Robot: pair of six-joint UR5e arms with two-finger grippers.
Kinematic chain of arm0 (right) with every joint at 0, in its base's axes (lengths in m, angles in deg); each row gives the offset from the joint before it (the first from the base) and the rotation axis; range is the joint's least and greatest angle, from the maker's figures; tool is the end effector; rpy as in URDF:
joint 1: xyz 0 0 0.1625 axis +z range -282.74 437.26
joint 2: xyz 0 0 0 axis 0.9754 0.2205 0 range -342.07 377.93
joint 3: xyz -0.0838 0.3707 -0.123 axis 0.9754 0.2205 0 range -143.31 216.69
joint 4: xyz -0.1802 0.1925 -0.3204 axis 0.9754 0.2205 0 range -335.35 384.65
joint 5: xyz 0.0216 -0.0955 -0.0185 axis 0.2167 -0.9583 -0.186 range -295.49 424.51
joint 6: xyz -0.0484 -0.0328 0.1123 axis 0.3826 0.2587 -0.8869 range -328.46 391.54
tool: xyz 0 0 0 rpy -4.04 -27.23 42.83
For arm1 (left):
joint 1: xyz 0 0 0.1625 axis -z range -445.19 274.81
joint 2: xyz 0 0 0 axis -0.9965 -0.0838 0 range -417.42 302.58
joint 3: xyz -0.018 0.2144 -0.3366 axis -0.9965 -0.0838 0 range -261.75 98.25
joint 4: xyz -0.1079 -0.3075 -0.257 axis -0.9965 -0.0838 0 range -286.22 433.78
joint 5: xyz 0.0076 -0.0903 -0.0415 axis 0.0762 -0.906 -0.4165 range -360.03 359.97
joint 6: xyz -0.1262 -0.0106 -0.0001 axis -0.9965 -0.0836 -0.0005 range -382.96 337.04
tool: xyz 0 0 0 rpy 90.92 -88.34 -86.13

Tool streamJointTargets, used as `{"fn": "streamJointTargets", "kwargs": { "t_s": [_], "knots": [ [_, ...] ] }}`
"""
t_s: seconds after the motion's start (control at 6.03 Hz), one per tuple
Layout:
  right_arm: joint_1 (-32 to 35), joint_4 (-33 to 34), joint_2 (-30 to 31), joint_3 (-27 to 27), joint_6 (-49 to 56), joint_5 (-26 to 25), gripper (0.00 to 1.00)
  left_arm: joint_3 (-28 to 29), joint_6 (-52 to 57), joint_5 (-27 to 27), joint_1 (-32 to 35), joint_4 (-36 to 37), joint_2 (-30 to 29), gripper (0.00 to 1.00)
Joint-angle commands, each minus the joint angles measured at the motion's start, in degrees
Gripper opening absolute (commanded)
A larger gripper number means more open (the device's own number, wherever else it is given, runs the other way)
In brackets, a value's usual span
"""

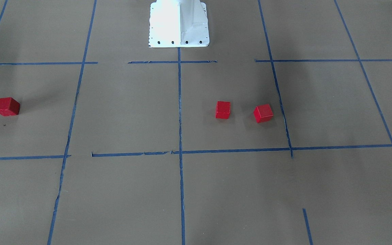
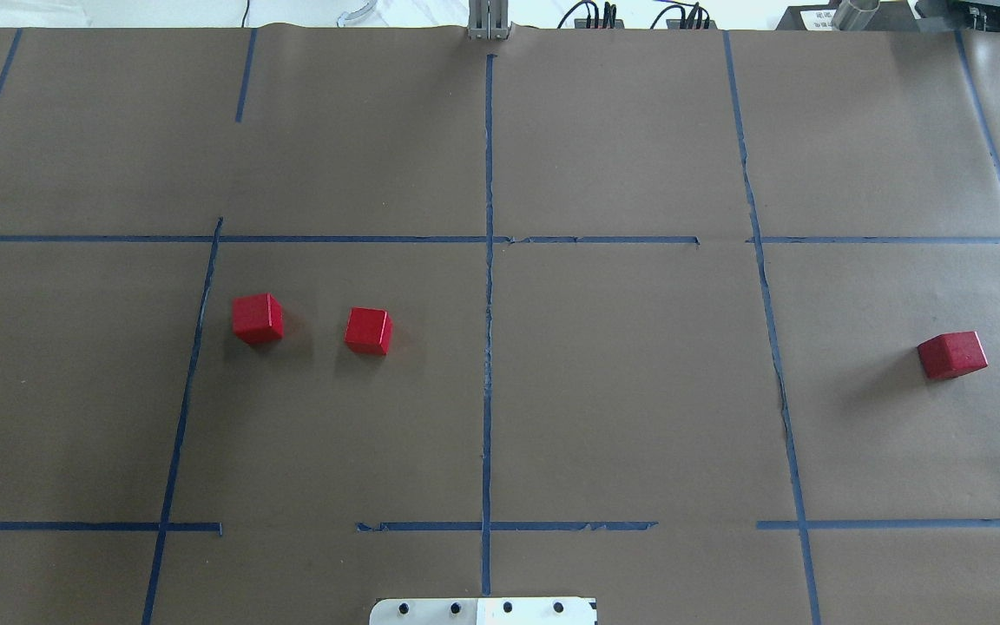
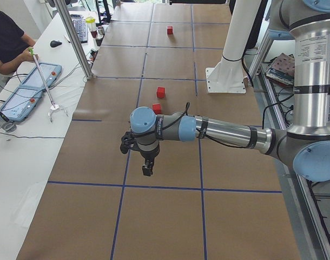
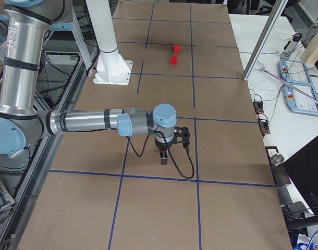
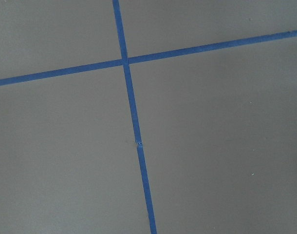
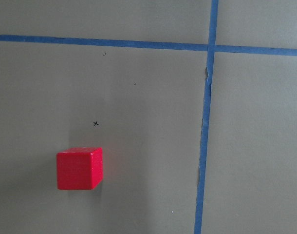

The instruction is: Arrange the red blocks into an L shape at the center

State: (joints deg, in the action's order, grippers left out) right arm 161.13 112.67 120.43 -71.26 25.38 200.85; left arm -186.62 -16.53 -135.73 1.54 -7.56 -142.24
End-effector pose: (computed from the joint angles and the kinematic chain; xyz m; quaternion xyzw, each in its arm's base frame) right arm -0.0028 -0.4170 0.5889 0.0172 -0.3967 -0.0253 0.9174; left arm -0.0168 -0.4544 0.5808 0.0189 0.3879 0.0813 0.9179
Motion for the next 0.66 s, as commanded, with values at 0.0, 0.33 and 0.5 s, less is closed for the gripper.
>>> {"fn": "streamJointTargets", "kwargs": {
  "t_s": [0.0,0.33,0.5],
  "knots": [
    [-0.1,-0.2,-0.1,-0.2,-0.1,0.2,1.00,1.1,-0.2,0.1,-0.1,-0.2,0.1,1.00],
    [-1.3,-5.3,0.2,-0.2,0.0,0.3,1.00,0.4,-0.3,0.1,0.0,-0.4,0.5,1.00],
    [-4.5,-5.9,0.2,-0.2,-0.2,0.3,1.00,0.5,-0.3,0.1,-0.1,-0.5,0.5,1.00]
  ]
}}
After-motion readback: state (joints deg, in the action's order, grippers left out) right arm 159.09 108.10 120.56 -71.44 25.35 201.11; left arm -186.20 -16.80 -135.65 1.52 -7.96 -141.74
